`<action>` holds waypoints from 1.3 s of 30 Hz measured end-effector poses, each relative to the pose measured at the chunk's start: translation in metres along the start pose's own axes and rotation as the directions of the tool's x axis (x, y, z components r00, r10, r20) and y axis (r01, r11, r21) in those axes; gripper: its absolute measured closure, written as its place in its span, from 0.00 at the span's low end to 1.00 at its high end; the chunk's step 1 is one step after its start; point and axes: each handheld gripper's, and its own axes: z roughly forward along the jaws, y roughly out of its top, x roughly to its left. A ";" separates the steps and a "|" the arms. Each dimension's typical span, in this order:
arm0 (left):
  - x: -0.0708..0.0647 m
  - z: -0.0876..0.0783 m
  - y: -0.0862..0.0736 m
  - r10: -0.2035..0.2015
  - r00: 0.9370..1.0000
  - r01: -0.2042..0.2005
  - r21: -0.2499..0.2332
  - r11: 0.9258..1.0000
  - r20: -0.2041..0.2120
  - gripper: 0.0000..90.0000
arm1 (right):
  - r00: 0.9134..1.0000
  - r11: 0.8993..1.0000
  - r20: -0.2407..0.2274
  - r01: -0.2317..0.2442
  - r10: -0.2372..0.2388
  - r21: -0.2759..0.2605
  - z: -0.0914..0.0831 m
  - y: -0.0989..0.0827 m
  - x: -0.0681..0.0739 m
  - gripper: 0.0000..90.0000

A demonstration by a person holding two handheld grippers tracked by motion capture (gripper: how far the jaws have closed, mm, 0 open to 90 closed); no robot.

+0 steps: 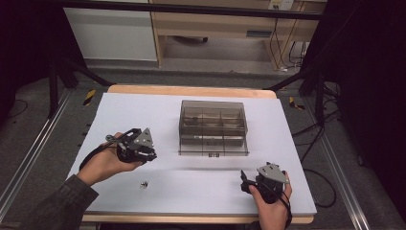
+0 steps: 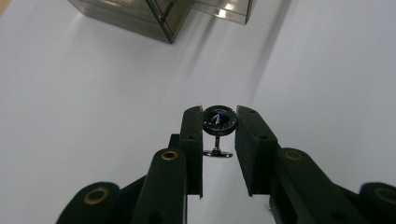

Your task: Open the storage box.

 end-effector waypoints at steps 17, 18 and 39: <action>-0.004 -0.021 0.043 0.036 0.999 -0.037 -0.094 0.995 -0.017 0.81 | 1.000 1.000 -0.026 -0.005 0.004 -0.011 0.000 0.000 0.001 0.05; -0.004 -0.021 0.043 0.036 0.999 -0.037 -0.094 0.995 -0.017 0.81 | 1.000 1.000 -0.026 -0.005 0.004 -0.011 0.000 0.000 0.001 0.05; 0.005 -0.015 0.077 0.018 1.000 -0.021 -0.179 0.984 -0.017 0.81 | 0.999 1.000 -0.029 -0.012 0.012 0.007 0.003 0.000 0.000 0.05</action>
